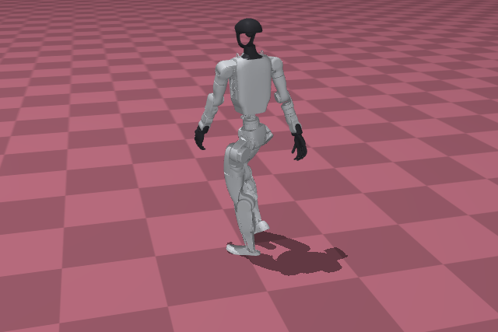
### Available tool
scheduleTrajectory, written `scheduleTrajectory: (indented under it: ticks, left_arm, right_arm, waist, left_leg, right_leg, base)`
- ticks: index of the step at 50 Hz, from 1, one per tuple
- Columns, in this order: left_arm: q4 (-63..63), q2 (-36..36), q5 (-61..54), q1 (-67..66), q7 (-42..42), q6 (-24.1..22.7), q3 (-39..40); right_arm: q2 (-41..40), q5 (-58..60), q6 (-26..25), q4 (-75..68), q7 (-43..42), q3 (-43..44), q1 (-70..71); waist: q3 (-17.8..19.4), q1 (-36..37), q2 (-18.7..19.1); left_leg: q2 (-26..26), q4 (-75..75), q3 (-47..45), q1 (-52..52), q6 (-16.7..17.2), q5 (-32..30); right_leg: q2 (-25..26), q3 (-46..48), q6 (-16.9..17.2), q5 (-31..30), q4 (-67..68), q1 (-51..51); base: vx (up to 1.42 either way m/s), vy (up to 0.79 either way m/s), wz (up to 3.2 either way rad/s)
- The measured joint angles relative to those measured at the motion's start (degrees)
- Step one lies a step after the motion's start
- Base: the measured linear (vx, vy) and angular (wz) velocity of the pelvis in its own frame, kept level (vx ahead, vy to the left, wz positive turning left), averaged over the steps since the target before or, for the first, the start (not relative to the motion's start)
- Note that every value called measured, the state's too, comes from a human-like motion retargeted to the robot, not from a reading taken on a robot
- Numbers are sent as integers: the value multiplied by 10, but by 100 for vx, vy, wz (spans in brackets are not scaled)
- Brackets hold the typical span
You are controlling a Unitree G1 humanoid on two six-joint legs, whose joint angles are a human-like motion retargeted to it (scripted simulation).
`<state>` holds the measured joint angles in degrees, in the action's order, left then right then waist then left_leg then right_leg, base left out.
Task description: In place motions
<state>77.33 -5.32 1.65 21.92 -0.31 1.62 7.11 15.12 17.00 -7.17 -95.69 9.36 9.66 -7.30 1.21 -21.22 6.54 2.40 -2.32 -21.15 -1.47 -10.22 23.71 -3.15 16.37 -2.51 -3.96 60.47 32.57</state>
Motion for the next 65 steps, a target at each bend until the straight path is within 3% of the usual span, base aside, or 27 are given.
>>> scheduleTrajectory:
  ticks: [3,5,7,8,11,13,15,18,22,29,38,42,45,47,48,52,55,61,65]
  left_arm:
    - [24,14,2,-40,-9,0,-8]
    - [51,23,7,-68,-18,4,-12]
    - [82,27,17,-94,-28,10,-7]
    - [102,29,27,-108,-34,14,0]
    - [174,39,54,-152,-44,38,13]
    - [198,43,45,-181,-34,47,20]
    - [201,39,1,-224,-33,33,22]
    - [201,41,-38,-246,-45,33,25]
    - [201,46,-2,-231,-38,28,28]
    - [126,41,36,-186,-30,12,-19]
    - [39,22,28,-166,-50,13,-12]
    - [45,10,33,-196,-36,12,-7]
    - [72,7,26,-215,-26,20,6]
    - [94,3,18,-229,-25,28,20]
    - [109,4,13,-243,-28,34,31]
    - [162,3,18,-290,-71,55,72]
    - [189,0,40,-339,-111,63,85]
    - [201,-14,104,-407,-127,76,75]
    - [201,-12,115,-411,-142,79,77]
  right_arm:
    - [-19,2,4,22,3,-16,16]
    - [-39,0,10,44,5,-29,34]
    - [-59,-3,15,65,5,-50,48]
    - [-70,-3,16,77,5,-62,54]
    - [-105,1,18,112,22,-89,81]
    - [-123,12,22,154,41,-108,98]
    - [-140,27,44,211,62,-149,116]
    - [-148,52,75,269,95,-199,142]
    - [-150,69,83,285,74,-224,152]
    - [-121,61,59,192,74,-163,100]
    - [-53,23,20,10,-4,-95,72]
    - [-43,-26,30,-15,-22,-90,81]
    - [-60,-65,28,-14,-34,-105,116]
    - [-80,-83,31,12,-23,-121,148]
    - [-93,-88,30,34,-7,-137,169]
    - [-144,-59,22,129,31,-161,233]
    - [-178,-58,40,209,36,-185,279]
    - [-188,-56,74,295,41,-198,350]
    - [-185,-45,81,296,38,-188,361]
  waist:
    - [-15,11,-2]
    - [-25,0,-15]
    - [-36,4,-26]
    - [-48,15,-38]
    - [-92,75,-57]
    - [-101,88,-57]
    - [-90,98,-65]
    - [-67,61,-53]
    - [-55,35,-48]
    - [-66,81,-66]
    - [-72,70,-48]
    - [-79,80,-52]
    - [-74,80,-62]
    - [-50,102,-74]
    - [-36,125,-88]
    - [0,188,-107]
    - [29,233,-125]
    - [69,285,-143]
    - [66,285,-134]
  left_leg:
    - [-11,2,-10,6,4,2]
    - [-37,-1,3,5,2,4]
    - [-54,-2,-2,9,4,5]
    - [-68,1,-12,12,5,5]
    - [-86,8,-48,-1,11,-1]
    - [-80,1,-47,-19,16,-6]
    - [-81,-2,-62,-16,18,-8]
    - [-72,-3,-46,-19,20,-20]
    - [-67,0,-30,-23,26,-36]
    - [-67,8,-32,-23,36,-54]
    - [-36,-24,-41,-26,52,-44]
    - [-12,-154,-51,-86,41,-56]
    - [29,-343,-45,-179,23,-150]
    - [48,-473,-22,-250,-17,-216]
    - [35,-552,4,-299,-23,-215]
    - [143,-779,-26,-421,-47,-154]
    - [175,-885,-28,-504,-48,-120]
    - [166,-909,-51,-558,-47,-128]
    - [153,-875,-41,-531,-46,-133]
  right_leg:
    - [47,-46,37,-35,-206,-122]
    - [35,-33,75,-33,-376,-218]
    - [18,33,56,86,-472,-284]
    - [5,80,49,86,-514,-303]
    - [-19,56,93,45,-579,-299]
    - [-27,101,98,40,-582,-290]
    - [-17,22,82,41,-569,-271]
    - [-16,57,77,37,-568,-272]
    - [-10,66,76,37,-573,-277]
    - [-15,85,72,35,-577,-277]
    - [3,94,62,40,-575,-284]
    - [-7,86,57,41,-570,-282]
    - [-23,87,55,41,-566,-280]
    - [-26,76,53,38,-566,-290]
    - [-32,64,49,33,-569,-300]
    - [-19,39,24,35,-567,-320]
    - [-21,1,2,43,-553,-332]
    - [-47,-13,-8,49,-527,-345]
    - [-49,2,1,51,-529,-352]
  base:
    - [18,-2,-17]
    - [17,-5,50]
    - [24,-9,0]
    - [29,-7,-54]
    - [25,-4,-72]
    - [6,-4,-3]
    - [8,3,-21]
    - [0,12,33]
    - [-9,-3,39]
    - [8,-5,4]
    - [11,-7,-7]
    - [18,-6,-19]
    - [5,-3,10]
    - [-1,-3,-31]
    - [3,-6,-77]
    - [4,-12,-81]
    - [6,-9,-85]
    - [1,5,-25]
    - [0,7,30]
